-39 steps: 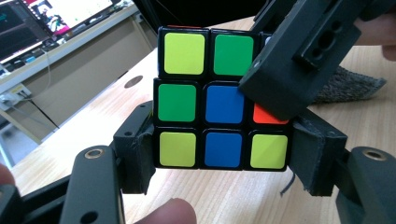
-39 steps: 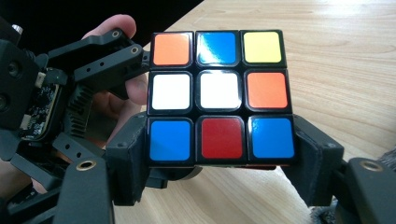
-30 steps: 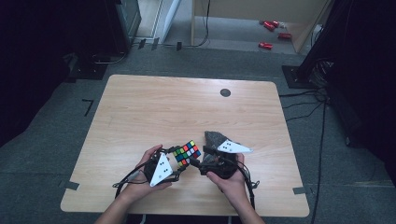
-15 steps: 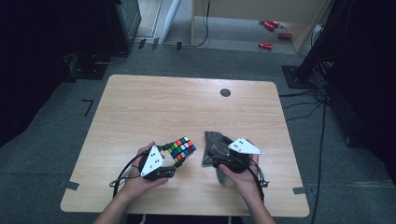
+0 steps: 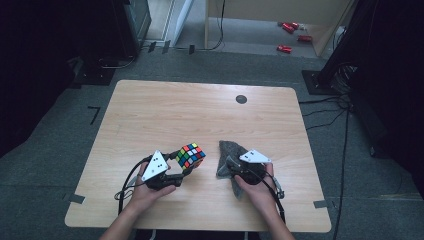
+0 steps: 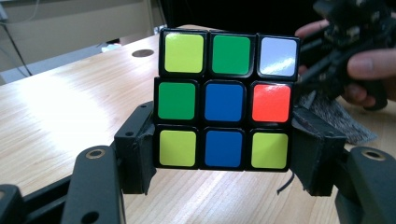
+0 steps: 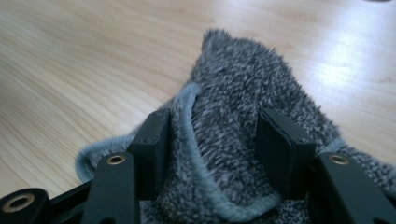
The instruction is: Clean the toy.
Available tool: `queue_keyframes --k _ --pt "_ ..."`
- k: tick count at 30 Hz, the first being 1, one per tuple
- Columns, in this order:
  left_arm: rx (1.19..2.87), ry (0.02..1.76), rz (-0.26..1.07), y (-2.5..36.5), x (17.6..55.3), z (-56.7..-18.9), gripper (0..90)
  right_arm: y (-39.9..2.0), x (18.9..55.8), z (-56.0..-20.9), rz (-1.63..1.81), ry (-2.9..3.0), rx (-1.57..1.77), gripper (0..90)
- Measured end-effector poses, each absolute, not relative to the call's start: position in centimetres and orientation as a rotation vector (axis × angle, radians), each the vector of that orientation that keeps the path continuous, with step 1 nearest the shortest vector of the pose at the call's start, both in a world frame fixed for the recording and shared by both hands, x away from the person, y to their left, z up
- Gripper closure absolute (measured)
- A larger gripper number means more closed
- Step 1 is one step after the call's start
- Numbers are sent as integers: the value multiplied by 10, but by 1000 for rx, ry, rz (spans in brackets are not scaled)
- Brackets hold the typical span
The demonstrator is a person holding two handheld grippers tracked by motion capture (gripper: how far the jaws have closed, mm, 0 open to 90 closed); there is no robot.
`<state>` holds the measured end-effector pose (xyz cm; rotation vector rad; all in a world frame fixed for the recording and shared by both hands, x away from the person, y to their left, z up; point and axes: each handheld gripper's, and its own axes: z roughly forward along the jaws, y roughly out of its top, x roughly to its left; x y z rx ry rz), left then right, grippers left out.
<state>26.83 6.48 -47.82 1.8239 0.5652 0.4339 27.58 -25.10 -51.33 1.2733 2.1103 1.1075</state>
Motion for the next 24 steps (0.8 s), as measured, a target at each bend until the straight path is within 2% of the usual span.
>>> queue_keyframes --k 5,10,12,17,24 --pt "1794 605 381 72 270 -476 350 -246 277 -520 1074 2101 1344 512" --pt "1786 617 365 71 269 -478 350 -241 274 -519 1044 2102 1307 671" --pt "1794 622 369 69 269 -479 350 -240 273 -519 1053 2101 1311 703" --pt "1833 639 374 65 268 -484 350 -236 269 -512 1150 2083 1311 722" --pt "1856 600 373 58 265 -485 351 -226 254 -482 1430 2026 1222 721"
